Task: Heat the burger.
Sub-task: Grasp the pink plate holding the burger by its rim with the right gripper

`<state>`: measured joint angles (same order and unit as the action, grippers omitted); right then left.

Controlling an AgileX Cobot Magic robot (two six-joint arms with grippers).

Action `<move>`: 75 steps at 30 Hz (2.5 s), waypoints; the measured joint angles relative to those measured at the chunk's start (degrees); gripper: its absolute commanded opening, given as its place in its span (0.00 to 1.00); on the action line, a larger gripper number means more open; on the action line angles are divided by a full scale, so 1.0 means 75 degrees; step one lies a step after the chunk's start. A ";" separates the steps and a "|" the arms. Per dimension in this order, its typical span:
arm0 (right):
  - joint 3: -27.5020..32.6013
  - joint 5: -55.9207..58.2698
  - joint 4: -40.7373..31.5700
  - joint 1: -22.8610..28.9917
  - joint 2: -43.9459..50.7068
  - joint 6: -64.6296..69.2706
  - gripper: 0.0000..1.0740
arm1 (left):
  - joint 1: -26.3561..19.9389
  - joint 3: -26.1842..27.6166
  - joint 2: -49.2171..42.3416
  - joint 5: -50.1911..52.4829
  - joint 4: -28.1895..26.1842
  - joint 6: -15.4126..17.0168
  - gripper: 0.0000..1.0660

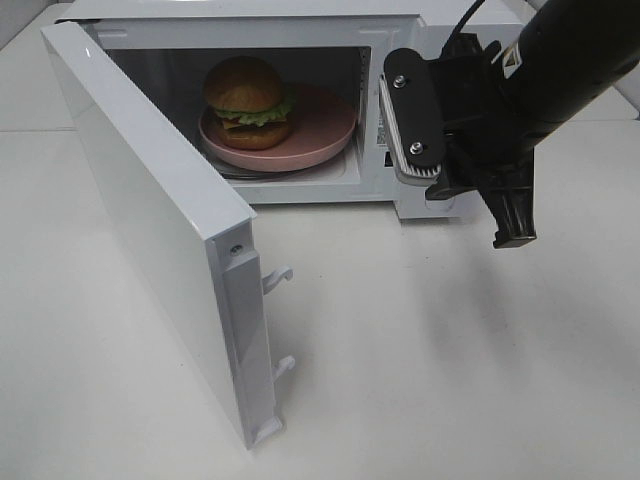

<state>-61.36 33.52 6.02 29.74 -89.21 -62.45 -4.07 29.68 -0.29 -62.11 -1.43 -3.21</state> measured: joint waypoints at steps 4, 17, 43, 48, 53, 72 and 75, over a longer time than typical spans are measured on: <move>0.0000 -0.0237 -0.0015 0.0000 -0.0084 0.0015 0.77 | 0.0000 0.0000 0.0000 0.0000 0.0000 0.0000 0.92; -0.0909 -0.0573 -0.0168 0.0000 -0.1176 0.0199 0.91 | 0.0000 0.0000 0.0000 0.0000 0.0000 -0.0023 0.92; -0.3071 -0.0840 0.0298 0.0611 -0.3453 0.0619 0.87 | 0.0000 0.0000 0.0000 0.0000 0.0000 -0.0023 0.92; -0.3598 -0.0924 0.0290 0.0611 -0.3957 0.0665 0.87 | 0.0000 0.0000 0.0000 0.0000 0.0000 -0.0023 0.92; -0.3965 -0.0963 0.0283 0.0611 -0.4324 0.0680 0.87 | 0.0000 0.0000 0.0000 0.0000 0.0000 -0.0023 0.92; -0.5248 -0.1092 0.0237 0.0550 -0.5554 0.0733 0.85 | 0.0000 0.0000 0.0000 0.0000 0.0000 -0.0023 0.92; -0.5264 -0.1100 0.0237 0.0535 -0.5584 0.0733 0.85 | 0.0000 0.0000 0.0000 0.0000 0.0000 -0.0023 0.92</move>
<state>-100.84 25.27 7.79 33.75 -131.09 -56.95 -4.07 29.68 -0.29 -62.11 -1.43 -3.38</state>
